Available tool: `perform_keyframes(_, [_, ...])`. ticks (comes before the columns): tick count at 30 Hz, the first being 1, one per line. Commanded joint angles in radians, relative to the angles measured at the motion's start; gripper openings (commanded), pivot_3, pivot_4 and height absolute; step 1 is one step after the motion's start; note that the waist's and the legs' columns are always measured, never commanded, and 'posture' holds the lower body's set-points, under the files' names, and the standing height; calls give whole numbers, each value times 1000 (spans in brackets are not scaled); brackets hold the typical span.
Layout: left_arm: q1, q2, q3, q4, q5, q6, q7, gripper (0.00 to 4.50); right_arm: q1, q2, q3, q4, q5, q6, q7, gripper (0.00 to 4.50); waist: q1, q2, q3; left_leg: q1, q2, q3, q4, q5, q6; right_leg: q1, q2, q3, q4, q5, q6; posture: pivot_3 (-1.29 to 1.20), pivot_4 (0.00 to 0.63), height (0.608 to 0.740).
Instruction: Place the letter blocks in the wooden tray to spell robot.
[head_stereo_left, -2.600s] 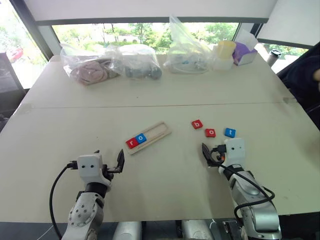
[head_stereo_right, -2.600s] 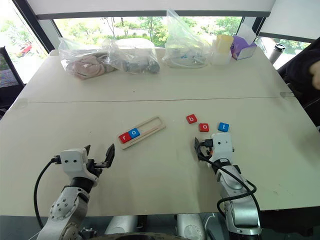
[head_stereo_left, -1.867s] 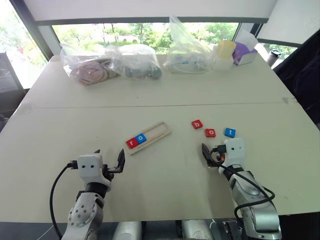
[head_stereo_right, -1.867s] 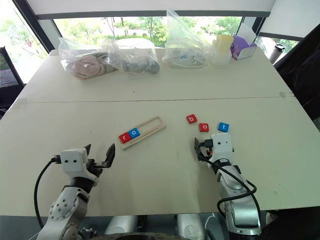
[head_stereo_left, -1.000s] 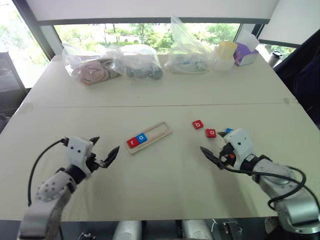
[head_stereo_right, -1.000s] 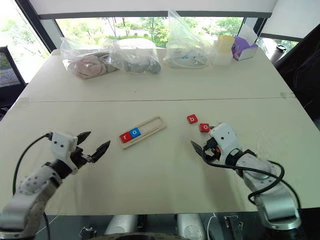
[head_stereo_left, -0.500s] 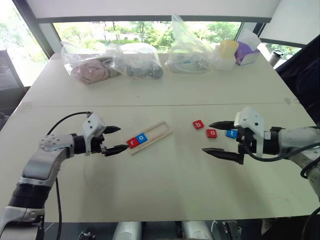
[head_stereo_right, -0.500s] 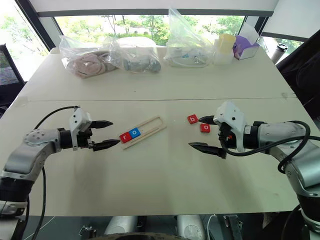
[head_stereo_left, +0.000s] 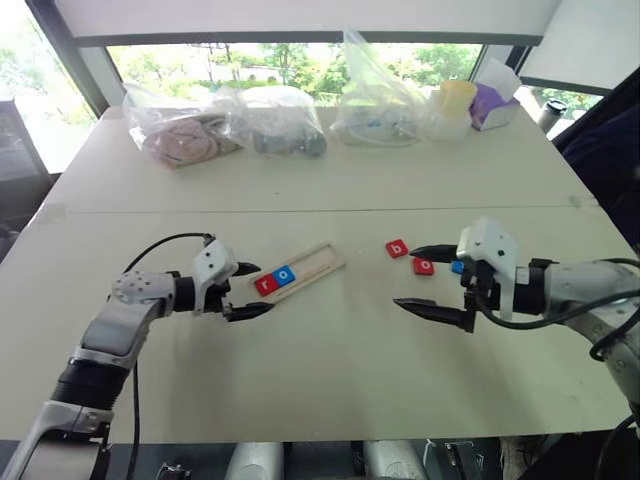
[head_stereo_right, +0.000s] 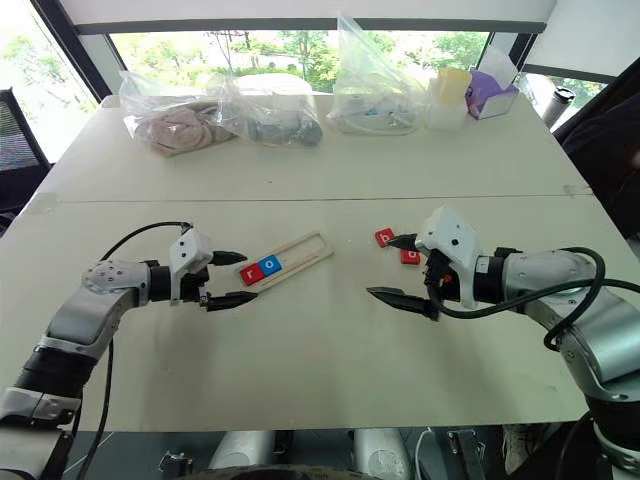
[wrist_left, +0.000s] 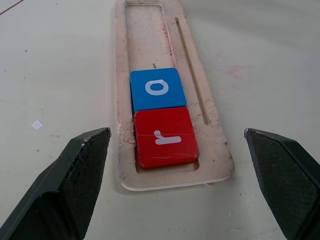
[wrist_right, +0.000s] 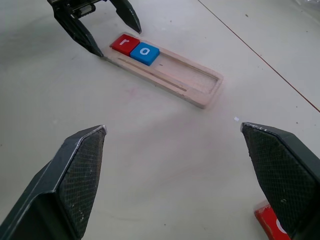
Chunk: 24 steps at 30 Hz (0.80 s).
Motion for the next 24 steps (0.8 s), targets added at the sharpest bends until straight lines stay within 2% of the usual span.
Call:
perform_keyframes(1, [-6, -3, 24, -2, 11, -29, 16, 4500, -8, 5, -8, -27, 13, -4, -10, 4449, 0, 0, 0, 0, 0, 0, 0, 0, 0, 0, 0, 0, 0, 0, 0, 0, 150, 740])
perform_keyframes(24, [58, -37, 7, 1, 63, -23, 94, 4500, -37, 13, 22, -15, 5, -16, -31, 4449, 0, 0, 0, 1, 0, 0, 1, 0, 0, 1, 0, 0, 0, 0, 1, 0, 150, 740])
